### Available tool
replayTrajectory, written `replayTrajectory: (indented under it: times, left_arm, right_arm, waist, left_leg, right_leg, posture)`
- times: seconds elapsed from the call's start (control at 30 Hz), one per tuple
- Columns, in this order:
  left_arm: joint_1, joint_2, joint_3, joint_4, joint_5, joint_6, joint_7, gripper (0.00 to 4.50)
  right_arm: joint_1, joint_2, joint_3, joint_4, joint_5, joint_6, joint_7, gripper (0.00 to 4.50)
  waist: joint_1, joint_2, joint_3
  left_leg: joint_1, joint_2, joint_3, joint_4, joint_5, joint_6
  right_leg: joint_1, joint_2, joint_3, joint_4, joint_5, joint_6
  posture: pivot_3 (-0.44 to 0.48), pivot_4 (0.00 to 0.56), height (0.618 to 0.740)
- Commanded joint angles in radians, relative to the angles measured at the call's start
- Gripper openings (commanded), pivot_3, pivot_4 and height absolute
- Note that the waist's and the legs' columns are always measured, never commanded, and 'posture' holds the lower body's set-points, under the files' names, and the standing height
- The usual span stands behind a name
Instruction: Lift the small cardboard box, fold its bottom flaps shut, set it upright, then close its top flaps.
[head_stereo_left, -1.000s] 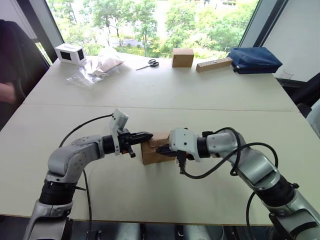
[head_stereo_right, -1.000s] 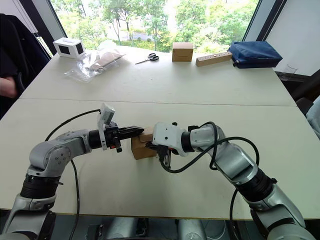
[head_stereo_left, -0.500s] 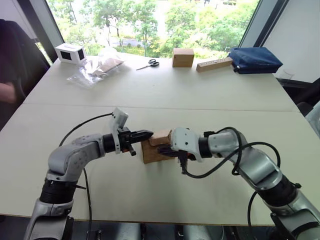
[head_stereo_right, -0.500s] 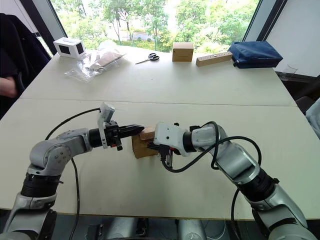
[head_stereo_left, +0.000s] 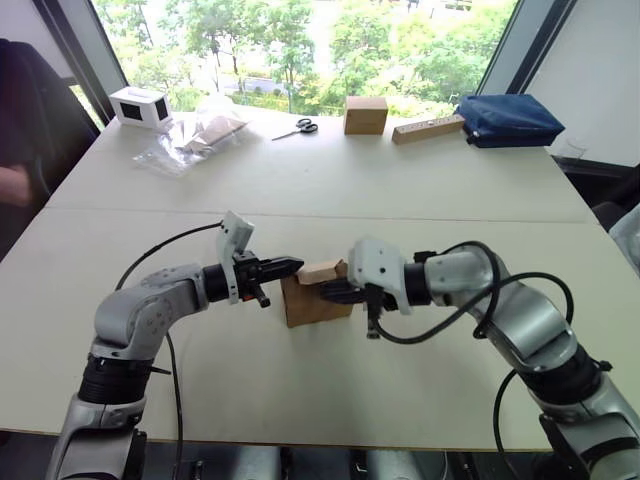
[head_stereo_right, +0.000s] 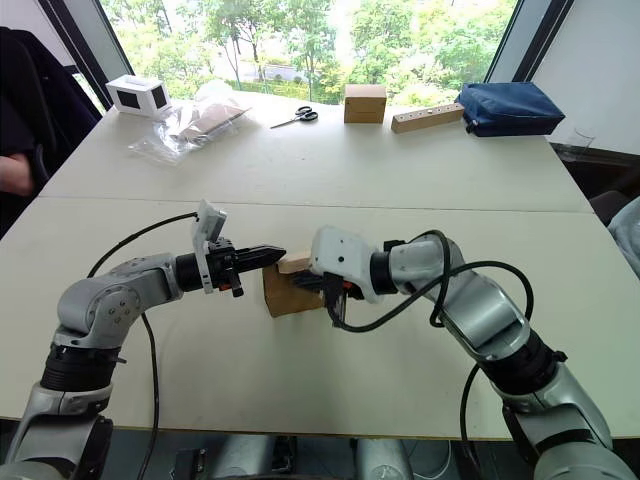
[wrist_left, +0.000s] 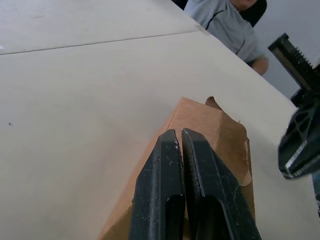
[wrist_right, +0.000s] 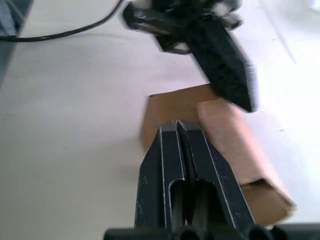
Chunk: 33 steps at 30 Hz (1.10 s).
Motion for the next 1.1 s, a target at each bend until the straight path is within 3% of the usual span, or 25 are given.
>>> replayTrajectory:
  times: [0.03,0.63,1.1]
  left_arm:
    - [0.007,0.003,0.000,-0.026,0.014,-0.023,-0.002,0.13]
    - [0.027,-0.025,-0.001,-0.021,0.015,-0.007,0.014,0.13]
    - [0.033,-0.037,0.005,0.003,0.022,-0.005,0.031,0.13]
  right_arm:
    - [-0.024,0.022,0.028,0.035,-0.046,-0.060,-0.009,0.00]
    - [-0.030,0.039,0.084,0.096,-0.138,-0.145,0.021,0.00]
    - [-0.023,0.042,0.072,0.048,-0.119,-0.135,0.067,0.00]
  waist:
    - [0.000,0.000,0.000]
    - [0.001,0.000,0.000]
    - [0.001,0.000,0.000]
  left_leg:
    - [0.000,0.000,0.000,0.000,0.000,0.000]
    - [0.000,0.000,0.000,0.000,0.000,-0.001]
    - [0.000,0.000,0.000,0.000,0.000,-0.001]
  right_leg:
    - [0.000,0.000,0.000,0.000,0.000,0.000]
    - [0.000,0.000,0.000,0.000,0.000,0.000]
    - [0.000,0.000,0.000,0.000,0.000,0.000]
  posture:
    - [0.000,0.150,0.740]
    - [0.000,0.150,0.740]
    - [0.000,0.150,0.740]
